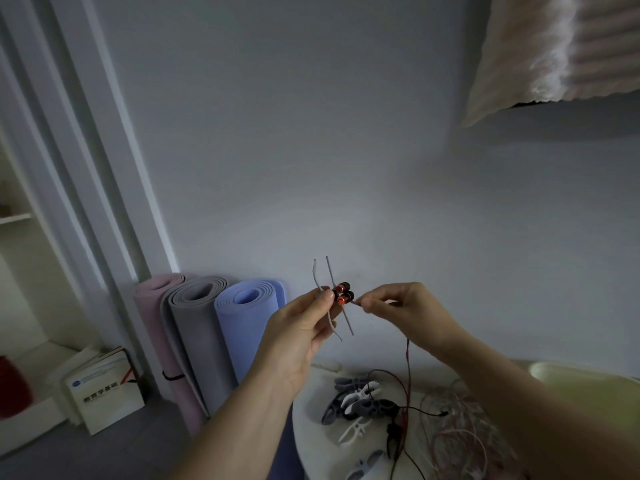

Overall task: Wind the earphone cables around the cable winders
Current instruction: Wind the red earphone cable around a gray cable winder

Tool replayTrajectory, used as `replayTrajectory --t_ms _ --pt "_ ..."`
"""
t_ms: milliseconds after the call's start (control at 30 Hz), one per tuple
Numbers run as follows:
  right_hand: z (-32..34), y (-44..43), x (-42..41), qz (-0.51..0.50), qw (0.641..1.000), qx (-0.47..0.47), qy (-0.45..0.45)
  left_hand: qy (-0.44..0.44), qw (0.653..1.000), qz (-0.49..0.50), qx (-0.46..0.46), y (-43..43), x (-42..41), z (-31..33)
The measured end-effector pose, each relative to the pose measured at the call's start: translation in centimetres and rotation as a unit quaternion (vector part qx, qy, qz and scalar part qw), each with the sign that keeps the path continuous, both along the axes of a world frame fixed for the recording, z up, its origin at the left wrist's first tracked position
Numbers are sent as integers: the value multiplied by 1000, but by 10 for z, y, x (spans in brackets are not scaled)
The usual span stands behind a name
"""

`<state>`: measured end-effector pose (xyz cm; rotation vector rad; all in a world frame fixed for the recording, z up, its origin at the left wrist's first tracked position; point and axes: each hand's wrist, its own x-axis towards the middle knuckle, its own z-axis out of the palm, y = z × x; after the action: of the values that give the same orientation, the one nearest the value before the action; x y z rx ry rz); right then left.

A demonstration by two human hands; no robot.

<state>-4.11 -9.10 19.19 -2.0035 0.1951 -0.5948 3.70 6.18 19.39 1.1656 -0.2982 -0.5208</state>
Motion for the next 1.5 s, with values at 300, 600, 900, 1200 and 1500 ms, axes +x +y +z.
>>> replayTrajectory --t_ms 300,600,900,1200,1500 --pt "-31 30 3 33 967 -252 -16 50 995 86 18 -8 12 -10" --pt "6 32 -1 13 920 -391 7 -35 990 112 79 -6 9 -16" --pt "59 6 0 -1 917 -400 -2 -248 958 52 131 2 -10 -17" --pt "62 -8 2 28 924 -381 -6 -266 954 5 140 9 -10 -10" --pt "62 -16 0 60 981 -180 42 -261 953 -89 123 12 -12 3"
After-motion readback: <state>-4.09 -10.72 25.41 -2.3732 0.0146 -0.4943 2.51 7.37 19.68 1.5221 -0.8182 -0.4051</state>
